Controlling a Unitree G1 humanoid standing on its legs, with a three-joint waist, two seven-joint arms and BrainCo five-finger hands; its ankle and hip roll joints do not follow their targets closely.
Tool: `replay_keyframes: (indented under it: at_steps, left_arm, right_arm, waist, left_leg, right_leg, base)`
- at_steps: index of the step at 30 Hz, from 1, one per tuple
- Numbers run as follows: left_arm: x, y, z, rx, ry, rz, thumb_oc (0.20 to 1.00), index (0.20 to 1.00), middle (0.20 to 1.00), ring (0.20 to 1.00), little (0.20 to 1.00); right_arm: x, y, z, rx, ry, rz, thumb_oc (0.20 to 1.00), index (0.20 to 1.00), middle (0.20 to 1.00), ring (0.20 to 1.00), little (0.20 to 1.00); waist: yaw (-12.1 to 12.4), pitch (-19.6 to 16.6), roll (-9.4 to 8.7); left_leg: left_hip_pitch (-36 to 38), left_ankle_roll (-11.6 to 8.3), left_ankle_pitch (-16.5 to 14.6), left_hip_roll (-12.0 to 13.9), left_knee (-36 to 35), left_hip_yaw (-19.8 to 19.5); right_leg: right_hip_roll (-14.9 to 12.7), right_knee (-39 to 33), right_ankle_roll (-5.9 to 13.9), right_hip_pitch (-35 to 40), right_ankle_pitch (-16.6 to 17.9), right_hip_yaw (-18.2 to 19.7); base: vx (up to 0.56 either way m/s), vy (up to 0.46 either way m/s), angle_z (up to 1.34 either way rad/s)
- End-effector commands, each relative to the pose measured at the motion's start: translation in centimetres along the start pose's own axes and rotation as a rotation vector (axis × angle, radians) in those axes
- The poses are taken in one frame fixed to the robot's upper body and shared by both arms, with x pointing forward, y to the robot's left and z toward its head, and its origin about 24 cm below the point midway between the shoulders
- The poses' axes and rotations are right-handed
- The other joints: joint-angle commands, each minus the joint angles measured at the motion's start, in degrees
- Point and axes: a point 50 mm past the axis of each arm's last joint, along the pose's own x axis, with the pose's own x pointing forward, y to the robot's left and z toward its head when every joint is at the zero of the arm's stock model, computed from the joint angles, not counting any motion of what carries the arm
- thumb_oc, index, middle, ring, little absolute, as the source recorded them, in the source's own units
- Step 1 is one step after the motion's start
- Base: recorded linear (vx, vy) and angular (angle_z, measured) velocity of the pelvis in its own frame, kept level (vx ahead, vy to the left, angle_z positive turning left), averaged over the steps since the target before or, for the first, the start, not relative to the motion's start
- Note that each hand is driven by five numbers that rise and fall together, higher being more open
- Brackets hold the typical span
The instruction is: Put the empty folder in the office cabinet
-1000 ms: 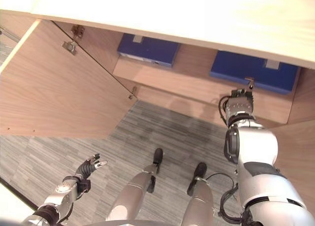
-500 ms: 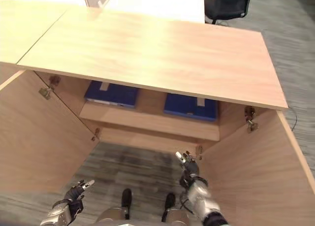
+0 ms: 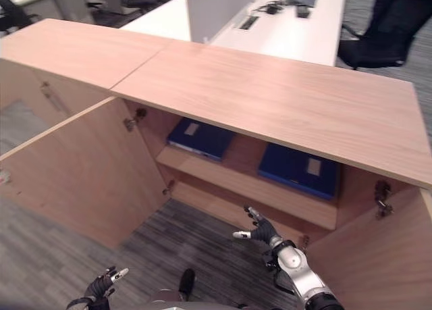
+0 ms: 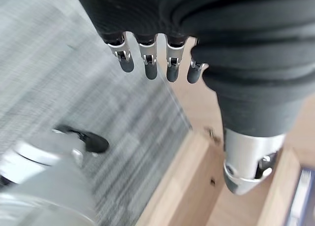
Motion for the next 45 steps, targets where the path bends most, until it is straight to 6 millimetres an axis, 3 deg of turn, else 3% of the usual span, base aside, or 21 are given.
replay_keyframes:
  at_steps: [1, 3, 4, 5, 6, 11, 13, 14, 16, 20, 24, 25, 27, 28, 29, 30, 31, 35, 38, 42, 45]
  left_arm:
    - [1.3, 0.0, 5.5, 0.03, -0.17, 0.009, 1.0, 1.0, 1.0, 1.0, 1.0]
    - [1.5, -1.1, 6.0, 0.016, -0.193, -0.016, 1.0, 1.0, 1.0, 1.0, 1.0]
    - [1.5, -1.1, 6.0, 0.015, -0.193, -0.017, 1.0, 1.0, 1.0, 1.0, 1.0]
    - [1.4, -1.4, 6.0, 0.022, -0.199, -0.033, 1.0, 1.0, 1.0, 1.0, 1.0]
    - [1.4, -1.5, 5.8, 0.025, -0.199, -0.037, 1.0, 1.0, 1.0, 1.0, 1.0]
    - [1.3, -1.5, 5.3, 0.012, -0.18, -0.029, 1.0, 1.0, 1.0, 1.0, 1.0]
    - [1.3, -1.2, 5.0, 0.014, -0.168, -0.018, 1.0, 1.0, 1.0, 1.0, 1.0]
    - [1.2, -0.8, 4.6, 0.024, -0.154, -0.004, 1.0, 1.0, 1.0, 1.0, 1.0]
    - [1.2, -0.8, 4.6, 0.024, -0.154, -0.004, 1.0, 1.0, 1.0, 1.0, 1.0]
    - [1.2, -0.8, 4.3, 0.06, -0.132, -0.016, 1.0, 1.0, 1.0, 1.0, 1.0]
    - [1.3, -0.5, 4.8, 0.121, -0.133, -0.025, 1.0, 1.0, 1.0, 1.0, 1.0]
    - [1.2, -0.2, 5.2, 0.135, -0.143, -0.018, 1.0, 1.0, 1.0, 1.0, 1.0]
    - [1.3, 0.0, 6.3, 0.165, -0.172, -0.024, 1.0, 1.0, 1.0, 1.0, 1.0]
    - [1.3, 0.1, 6.6, 0.169, -0.179, -0.018, 1.0, 1.0, 1.0, 1.0, 1.0]
    - [1.5, 0.0, 7.2, 0.156, -0.192, -0.015, 1.0, 1.0, 1.0, 1.0, 1.0]
    - [1.5, 0.0, 7.2, 0.156, -0.193, -0.015, 1.0, 1.0, 1.0, 1.0, 1.0]
    - [1.5, -0.1, 7.4, 0.152, -0.196, -0.018, 1.0, 1.0, 1.0, 1.0, 1.0]
    - [1.5, 0.1, 7.3, 0.171, -0.19, -0.009, 1.0, 1.0, 1.0, 1.0, 1.0]
    - [1.4, -0.3, 6.9, 0.154, -0.193, -0.017, 1.0, 1.0, 1.0, 1.0, 1.0]
    - [1.5, -1.4, 6.6, 0.112, -0.198, -0.049, 1.0, 1.0, 1.0, 1.0, 1.0]
    - [1.5, -2.2, 6.2, 0.095, -0.195, -0.069, 1.0, 1.0, 1.0, 1.0, 1.0]
  right_arm:
    - [0.7, 0.0, 2.3, -0.054, -0.109, -0.016, 1.0, 1.0, 1.0, 1.0, 1.0]
    - [0.9, -0.1, 1.9, -0.054, -0.084, -0.027, 1.0, 1.0, 1.0, 1.0, 1.0]
    - [0.9, -0.1, 1.9, -0.054, -0.085, -0.027, 1.0, 1.0, 1.0, 1.0, 1.0]
    - [0.7, -0.1, 1.5, -0.06, -0.068, -0.025, 1.0, 1.0, 1.0, 1.0, 1.0]
    - [0.5, -0.2, 1.2, -0.06, -0.058, -0.025, 1.0, 1.0, 1.0, 1.0, 1.0]
    - [-0.5, -0.1, -0.6, 0.007, 0.005, -0.05, 1.0, 1.0, 1.0, 1.0, 1.0]
    - [-0.6, -0.3, -1.0, 0.011, 0.024, -0.055, 1.0, 1.0, 1.0, 1.0, 1.0]
    - [-0.7, -0.4, -1.0, 0.008, 0.028, -0.055, 1.0, 1.0, 1.0, 1.0, 1.0]
    - [-0.7, -0.4, -1.0, 0.008, 0.028, -0.055, 1.0, 1.0, 1.0, 1.0, 1.0]
    - [-0.6, -1.2, -0.8, 0.051, 0.02, -0.102, 1.0, 1.0, 1.0, 1.0, 1.0]
    - [-0.4, -1.5, -0.6, 0.075, 0.021, -0.141, 1.0, 1.0, 1.0, 1.0, 1.0]
    - [-0.1, -1.2, -0.6, 0.088, 0.028, -0.15, 1.0, 1.0, 1.0, 1.0, 1.0]
    - [0.3, -0.3, -0.8, 0.145, 0.04, -0.153, 1.0, 1.0, 1.0, 1.0, 1.0]
    - [0.3, -0.1, -1.0, 0.161, 0.049, -0.156, 1.0, 1.0, 1.0, 1.0, 1.0]
    - [0.4, 0.2, -1.0, 0.174, 0.051, -0.149, 1.0, 1.0, 1.0, 1.0, 1.0]
    - [0.4, 0.2, -1.0, 0.174, 0.051, -0.149, 1.0, 1.0, 1.0, 1.0, 1.0]
    - [0.4, 0.4, -1.1, 0.182, 0.055, -0.144, 1.0, 1.0, 1.0, 1.0, 1.0]
    - [0.1, 0.9, -1.8, 0.174, 0.076, -0.116, 1.0, 1.0, 1.0, 1.0, 1.0]
    - [-0.1, 1.6, -2.5, 0.183, 0.107, -0.102, 1.0, 1.0, 1.0, 1.0, 1.0]
    - [-0.8, 1.7, -4.1, 0.191, 0.171, -0.109, 1.0, 1.0, 1.0, 1.0, 1.0]
    - [-1.3, 1.8, -4.9, 0.183, 0.207, -0.102, 1.0, 1.0, 1.0, 1.0, 1.0]
  waist:
    - [-0.5, 2.5, -5.23]
    - [-1.5, 2.8, -5.7]
    - [-1.4, 2.8, -5.61]
    - [-2.5, 2.4, -5.82]
    - [-3.1, 1.9, -5.68]
    - [-5.4, -0.1, -4.41]
    - [-5.7, -0.2, -3.98]
    - [-5.5, -0.7, -3.83]
    - [-5.5, -0.7, -3.83]
    - [-4.9, -1.2, -4.17]
    - [-4.6, -0.8, -6.21]
    - [-4.1, -0.4, -7.15]
    - [-3.9, 0.3, -8.09]
    - [-4.6, 0.8, -7.92]
    - [-5.7, 1.6, -7.24]
    - [-5.7, 1.4, -7.35]
    - [-6.2, 1.8, -6.83]
    - [-5.9, 1.5, -5.1]
    - [-4.4, 1.8, -5.29]
    - [-5.6, 1.4, -5.26]
    - [-5.5, 0.9, -5.2]
  left_leg:
    - [-3.8, -1.39, -1.6, -2.4, 2.1, 3.7]
    - [-3.3, 0.03, -3.9, 0.7, 5.4, 11.7]
    - [-3.5, 0.06, -3.9, 0.8, 5.4, 11.7]
    - [-0.2, 0.03, -6.0, 4.3, 6.8, 17.5]
    - [1.7, -0.39, -6.7, 6.2, 7.2, 19.3]
    - [8.5, -3.04, -4.1, 13.5, 5.1, 23.3]
    - [10.9, -4.5, -1.9, 16.2, 4.1, 23.2]
    - [12.3, -5.89, -0.2, 18.1, 3.8, 20.6]
    - [12.3, -5.89, -0.1, 18.1, 3.8, 20.5]
    - [12.4, -6.47, -4.9, 16.0, 1.9, 19.3]
    - [11.9, -4.11, -10.8, 10.5, 0.6, 18.7]
    - [12.1, -2.55, -12.1, 7.7, -0.2, 19.3]
    - [11.8, -0.97, -13.1, 4.9, -0.6, 18.9]
    - [12.2, -0.34, -13.4, 4.2, -0.8, 18.2]
    - [12.1, 1.36, -13.5, 2.4, -0.4, 16.5]
    - [11.8, 1.41, -13.4, 2.2, -0.3, 16.6]
    - [12.0, 2.5, -13.6, 1.4, -0.1, 15.8]
    - [11.4, 5.36, -13.1, -0.6, -0.4, 14.6]
    - [11.7, 5.41, -13.4, -1.6, -0.3, 15.7]
    - [12.3, 5.11, -13.2, -2.1, -0.1, 15.3]
    - [12.5, 4.67, -13.0, -2.0, -0.3, 16.0]
  right_leg:
    - [-4.8, -1.9, 4.63, 1.9, -0.6, 0.0]
    - [-7.1, -2.6, 4.84, 1.0, 1.2, -2.8]
    - [-7.0, -2.7, 4.85, 0.8, 1.4, -2.7]
    - [-8.5, -3.4, 4.92, 0.4, 2.8, -5.1]
    - [-9.3, -3.8, 4.89, 0.4, 3.2, -6.5]
    - [-11.9, -3.0, 5.03, 0.4, 4.6, -12.4]
    - [-13.2, -1.5, 5.46, 0.8, 4.6, -14.2]
    - [-15.1, -0.2, 6.31, 0.2, 5.6, -15.4]
    - [-15.2, -0.2, 6.33, 0.2, 5.6, -15.4]
    - [-19.2, -1.6, 8.96, 0.1, 10.0, -16.9]
    - [-24.4, -1.8, 11.64, 0.0, 15.5, -16.5]
    - [-26.4, -1.5, 12.06, -1.0, 19.3, -16.1]
    - [-27.2, -1.6, 12.06, -1.5, 21.8, -14.2]
    - [-26.2, -0.6, 12.06, -2.1, 22.2, -10.1]
    - [-22.1, 2.2, 11.94, -4.4, 20.1, -1.2]
    - [-22.2, 2.2, 11.96, -4.7, 20.3, -1.1]
    - [-19.2, 3.8, 11.09, -5.2, 17.2, 1.3]
    - [-11.6, 7.8, 7.63, -5.2, 8.0, -2.6]
    - [-11.3, 6.0, 6.64, -3.7, 6.7, -8.6]
    - [-10.0, 2.6, 7.2, -3.2, 7.0, -3.6]
    - [-10.1, -0.3, 7.02, -1.2, 7.2, -3.6]
  base:
    - [-0.24, 0.085, 0.94]
    - [-0.23, 0.095, 0.83]
    - [-0.23, 0.121, 0.58]
    - [-0.19, 0.135, 0.57]
    - [-0.22, 0.179, 0.76]
    - [-0.1, 0.229, 0.98]
    - [-0.07, 0.364, 1.26]
    - [-0.06, 0.26, 1.0]
    - [-0.06, 0.213, 0.8]
    - [-0.08, 0.356, 0.43]
    - [0.0, 0.359, 0.32]
    - [-0.03, 0.424, 0.44]
    - [0.03, 0.441, 0.24]
    - [0.1, 0.513, 0.26]
    - [0.06, 0.351, 0.35]
    - [0.05, 0.365, 0.39]
    - [0.03, 0.237, 0.48]
    - [0.01, 0.225, 0.4]
    - [-0.01, 0.054, 0.06]
    - [0.04, -0.007, -0.14]
    - [0.03, -0.107, 0.09]
